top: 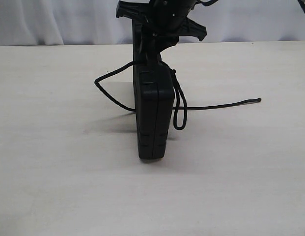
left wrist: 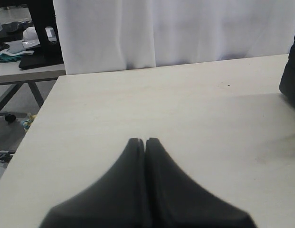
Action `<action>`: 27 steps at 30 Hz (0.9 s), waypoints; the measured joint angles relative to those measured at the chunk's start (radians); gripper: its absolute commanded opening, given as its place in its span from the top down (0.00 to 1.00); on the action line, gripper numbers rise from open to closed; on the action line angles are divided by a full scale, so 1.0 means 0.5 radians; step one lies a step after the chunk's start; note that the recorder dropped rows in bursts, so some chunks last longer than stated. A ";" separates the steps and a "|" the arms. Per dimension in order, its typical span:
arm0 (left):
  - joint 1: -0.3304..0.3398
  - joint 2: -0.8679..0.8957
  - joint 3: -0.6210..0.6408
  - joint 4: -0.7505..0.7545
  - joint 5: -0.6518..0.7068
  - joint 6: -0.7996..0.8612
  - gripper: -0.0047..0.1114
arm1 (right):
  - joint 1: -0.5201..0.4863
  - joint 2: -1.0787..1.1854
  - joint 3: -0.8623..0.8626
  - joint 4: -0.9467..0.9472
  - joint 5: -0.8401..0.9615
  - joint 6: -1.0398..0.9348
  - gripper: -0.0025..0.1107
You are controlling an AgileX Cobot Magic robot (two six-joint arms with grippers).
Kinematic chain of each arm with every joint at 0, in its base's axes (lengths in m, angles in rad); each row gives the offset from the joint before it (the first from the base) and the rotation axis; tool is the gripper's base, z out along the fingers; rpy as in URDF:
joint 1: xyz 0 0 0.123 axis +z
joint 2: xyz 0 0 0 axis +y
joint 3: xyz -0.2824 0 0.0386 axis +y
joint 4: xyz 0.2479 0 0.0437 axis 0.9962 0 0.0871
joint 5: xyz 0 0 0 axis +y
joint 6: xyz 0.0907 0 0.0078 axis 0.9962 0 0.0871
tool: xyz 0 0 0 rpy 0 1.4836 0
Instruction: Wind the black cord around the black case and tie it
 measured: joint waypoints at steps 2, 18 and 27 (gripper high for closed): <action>0.000 0.000 0.000 0.000 0.000 0.000 0.96 | 0.000 0.000 0.000 0.000 0.000 0.000 0.94; 0.000 0.000 0.000 0.000 0.000 0.000 0.96 | 0.000 0.000 0.000 0.000 -0.032 0.000 0.94; 0.000 0.000 0.000 0.008 0.000 0.000 0.96 | 0.000 0.004 0.000 0.001 -0.061 0.003 0.94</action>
